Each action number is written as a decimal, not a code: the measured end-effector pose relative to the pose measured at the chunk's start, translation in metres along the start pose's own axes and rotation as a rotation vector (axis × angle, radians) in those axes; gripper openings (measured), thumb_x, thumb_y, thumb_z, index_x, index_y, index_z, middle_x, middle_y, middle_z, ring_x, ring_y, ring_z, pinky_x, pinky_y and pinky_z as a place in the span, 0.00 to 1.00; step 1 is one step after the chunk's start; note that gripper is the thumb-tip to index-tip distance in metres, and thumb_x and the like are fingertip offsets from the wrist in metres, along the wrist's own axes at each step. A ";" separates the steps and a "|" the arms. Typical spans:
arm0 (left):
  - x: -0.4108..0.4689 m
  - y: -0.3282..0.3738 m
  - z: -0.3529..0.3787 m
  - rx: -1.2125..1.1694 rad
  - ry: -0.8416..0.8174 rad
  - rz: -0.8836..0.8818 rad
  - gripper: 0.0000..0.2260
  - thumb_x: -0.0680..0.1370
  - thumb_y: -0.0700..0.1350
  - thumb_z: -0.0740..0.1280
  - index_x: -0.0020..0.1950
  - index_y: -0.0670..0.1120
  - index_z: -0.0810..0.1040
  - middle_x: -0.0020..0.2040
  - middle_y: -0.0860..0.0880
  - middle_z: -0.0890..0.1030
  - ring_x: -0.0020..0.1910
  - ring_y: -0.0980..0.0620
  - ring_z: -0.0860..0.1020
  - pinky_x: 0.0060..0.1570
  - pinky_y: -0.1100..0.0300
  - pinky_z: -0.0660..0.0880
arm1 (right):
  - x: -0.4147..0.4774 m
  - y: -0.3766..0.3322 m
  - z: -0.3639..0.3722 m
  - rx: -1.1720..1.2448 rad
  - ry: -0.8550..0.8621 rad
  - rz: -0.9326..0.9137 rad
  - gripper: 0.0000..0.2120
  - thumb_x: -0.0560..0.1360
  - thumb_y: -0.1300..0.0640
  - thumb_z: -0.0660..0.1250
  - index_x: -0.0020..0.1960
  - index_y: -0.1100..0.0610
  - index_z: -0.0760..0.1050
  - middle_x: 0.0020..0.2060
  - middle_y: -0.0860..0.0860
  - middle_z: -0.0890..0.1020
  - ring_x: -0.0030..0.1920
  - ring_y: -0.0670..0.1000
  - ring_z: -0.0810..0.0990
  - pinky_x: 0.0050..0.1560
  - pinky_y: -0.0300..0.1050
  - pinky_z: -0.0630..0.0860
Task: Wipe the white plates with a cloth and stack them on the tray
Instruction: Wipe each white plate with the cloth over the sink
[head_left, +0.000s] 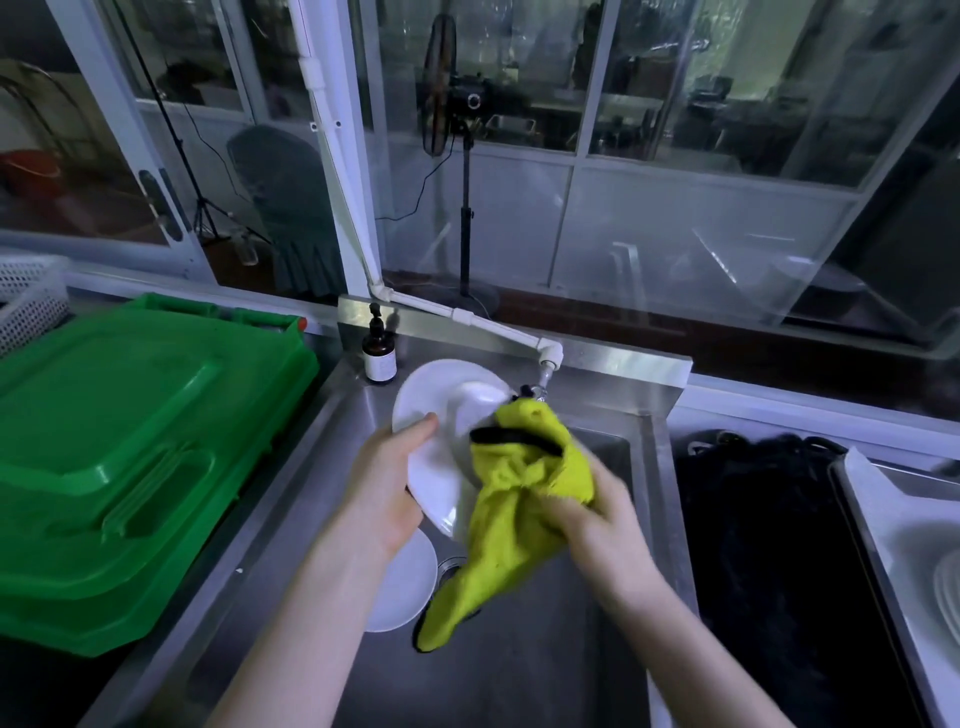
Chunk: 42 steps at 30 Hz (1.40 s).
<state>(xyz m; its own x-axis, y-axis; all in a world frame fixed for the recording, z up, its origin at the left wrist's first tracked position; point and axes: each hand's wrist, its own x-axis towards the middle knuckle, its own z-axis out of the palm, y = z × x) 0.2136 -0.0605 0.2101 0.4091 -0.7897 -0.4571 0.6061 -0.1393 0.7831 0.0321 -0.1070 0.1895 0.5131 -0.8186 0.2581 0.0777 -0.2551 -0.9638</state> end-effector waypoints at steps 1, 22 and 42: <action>-0.001 0.002 -0.003 0.006 -0.047 0.009 0.18 0.78 0.43 0.66 0.66 0.38 0.79 0.61 0.36 0.82 0.62 0.35 0.80 0.67 0.41 0.73 | 0.008 -0.004 -0.005 -0.001 0.033 -0.006 0.33 0.66 0.67 0.62 0.60 0.34 0.78 0.60 0.38 0.81 0.62 0.40 0.77 0.60 0.35 0.73; -0.004 0.002 -0.024 0.096 -0.239 0.087 0.27 0.65 0.43 0.73 0.64 0.37 0.80 0.61 0.35 0.82 0.61 0.34 0.81 0.68 0.38 0.71 | 0.058 -0.019 0.006 -0.301 -0.030 -0.014 0.38 0.62 0.66 0.57 0.69 0.42 0.68 0.72 0.41 0.68 0.75 0.40 0.60 0.77 0.46 0.55; -0.002 0.010 -0.035 -0.077 -0.295 0.224 0.17 0.66 0.46 0.72 0.54 0.46 0.88 0.56 0.43 0.86 0.54 0.44 0.85 0.45 0.53 0.83 | 0.038 0.005 -0.006 -0.318 0.019 0.055 0.35 0.65 0.60 0.58 0.65 0.29 0.66 0.69 0.30 0.66 0.72 0.37 0.64 0.72 0.39 0.63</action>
<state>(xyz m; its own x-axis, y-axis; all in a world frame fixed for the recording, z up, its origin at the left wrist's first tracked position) 0.2427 -0.0392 0.2038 0.3296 -0.9354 -0.1284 0.5785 0.0926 0.8104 0.0471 -0.1427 0.1953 0.4925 -0.8445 0.2103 -0.2220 -0.3556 -0.9079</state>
